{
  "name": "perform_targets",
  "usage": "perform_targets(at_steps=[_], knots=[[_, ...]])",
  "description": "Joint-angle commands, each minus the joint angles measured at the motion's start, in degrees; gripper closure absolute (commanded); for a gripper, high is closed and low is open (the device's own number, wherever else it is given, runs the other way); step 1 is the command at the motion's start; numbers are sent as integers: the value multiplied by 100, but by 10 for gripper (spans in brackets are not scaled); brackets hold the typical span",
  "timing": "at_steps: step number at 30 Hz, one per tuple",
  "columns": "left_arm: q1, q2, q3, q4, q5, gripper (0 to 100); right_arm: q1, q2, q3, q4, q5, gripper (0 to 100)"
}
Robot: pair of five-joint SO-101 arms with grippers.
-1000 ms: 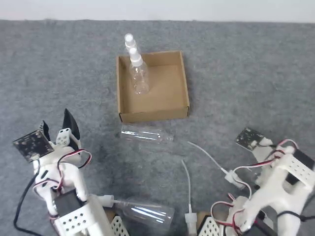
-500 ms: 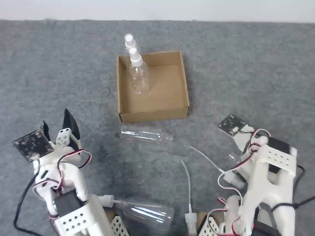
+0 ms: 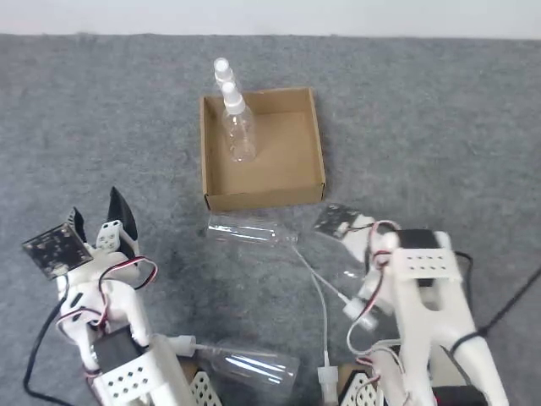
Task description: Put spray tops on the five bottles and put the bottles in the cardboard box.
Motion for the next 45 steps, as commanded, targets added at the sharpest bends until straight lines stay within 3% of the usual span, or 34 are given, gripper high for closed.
perform_targets(at_steps=[1,9,21,33,45], knots=[[18,-123,-48,-158,-62,772,-734,-233,-185,48,-431,937],[18,-123,-48,-158,-62,772,-1525,-233,-730,48,-1363,937],[18,-123,-48,-158,-62,772,-2668,-224,-809,48,-1433,937],[18,-123,-48,-158,-62,772,-2554,-927,-2163,1191,-2101,937],[18,-123,-48,-158,-62,772,-2413,-1385,-2936,1226,-3244,937]])
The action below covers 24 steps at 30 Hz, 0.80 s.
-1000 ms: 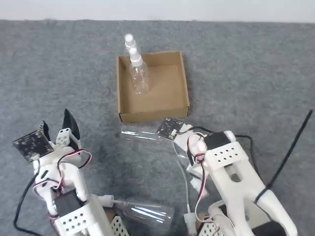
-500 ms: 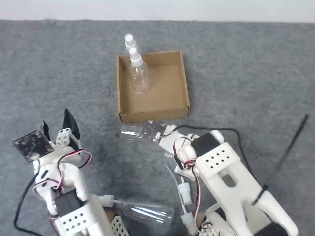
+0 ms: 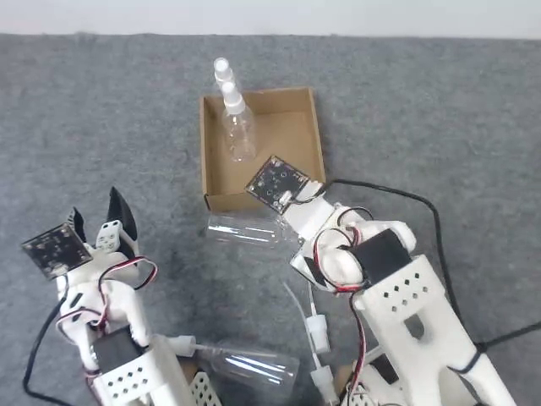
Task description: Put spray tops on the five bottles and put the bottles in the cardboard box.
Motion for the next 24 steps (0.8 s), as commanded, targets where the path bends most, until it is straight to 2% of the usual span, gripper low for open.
perform_targets(at_steps=[1,6,11,14,24], knots=[[18,-123,-48,-158,-62,772,347,-409,-396,48,-176,937],[18,-123,-48,-158,-62,772,1218,-1086,-193,-48,-193,937],[18,-123,-75,-158,-62,772,1297,-1859,914,-813,-193,937],[44,-123,-145,-185,-220,772,1613,-2273,1407,-1244,-193,937],[1266,-123,-664,308,-1275,775,2695,-2958,2215,-2070,-993,937]])
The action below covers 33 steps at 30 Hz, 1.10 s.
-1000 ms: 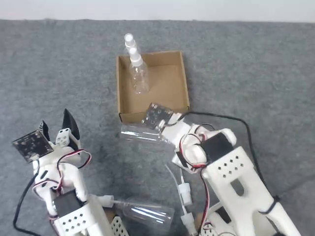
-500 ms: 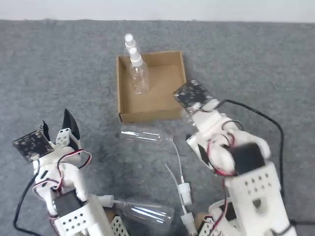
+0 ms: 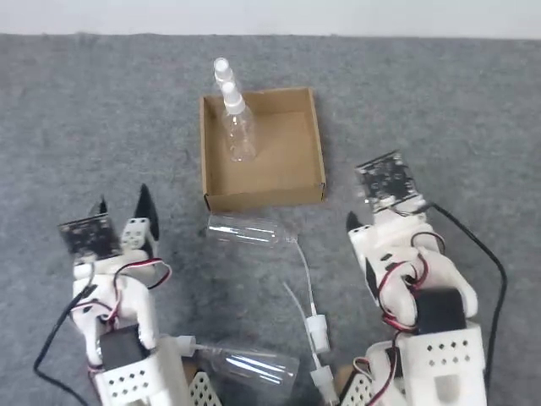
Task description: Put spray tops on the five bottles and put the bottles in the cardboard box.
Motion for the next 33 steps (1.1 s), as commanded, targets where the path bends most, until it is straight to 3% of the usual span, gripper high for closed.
perform_targets(at_steps=[1,11,23,33], knots=[[492,-123,-541,202,-571,775,418,-286,88,-347,-325,937],[1829,-123,-1323,1653,-1380,776,1446,-716,677,-1130,-853,937],[3763,-62,-1587,2769,-1820,773,1851,-1147,870,-1244,-1213,937],[4879,1829,-2273,2989,-2198,701,2264,-1156,835,-1262,-1213,937]])
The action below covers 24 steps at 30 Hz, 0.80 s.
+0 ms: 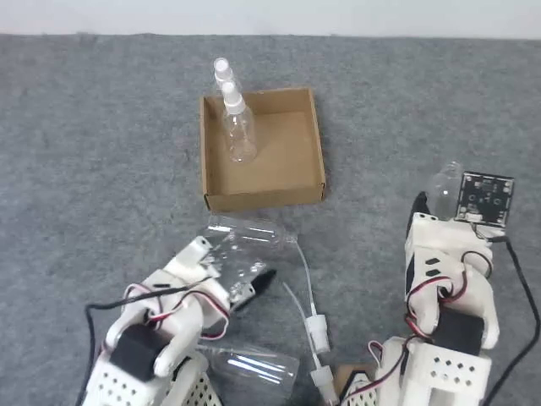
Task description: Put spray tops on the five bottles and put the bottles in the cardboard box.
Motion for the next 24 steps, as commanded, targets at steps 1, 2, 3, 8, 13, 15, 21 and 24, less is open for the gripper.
perform_targets(at_steps=[1,2,3,8,13,15,21,24], knots=[[484,1090,-646,18,-273,698,101,-154,-105,-171,-62,937],[589,1275,-699,18,-387,697,101,-154,-105,-171,-62,937],[695,1451,-752,18,-475,697,110,-154,-105,-171,-62,937],[1143,2154,-875,-35,-853,696,110,-154,-105,-171,-62,937],[1644,2690,-1033,-35,-976,697,110,-154,-105,-171,-62,937],[1846,2901,-1068,-35,-1134,698,171,-163,-114,-171,-62,937],[2127,3640,-1103,-448,-1424,698,752,-163,-273,-163,-273,937],[2295,4053,-1121,-677,-1609,698,945,-163,-299,-163,-308,937]])
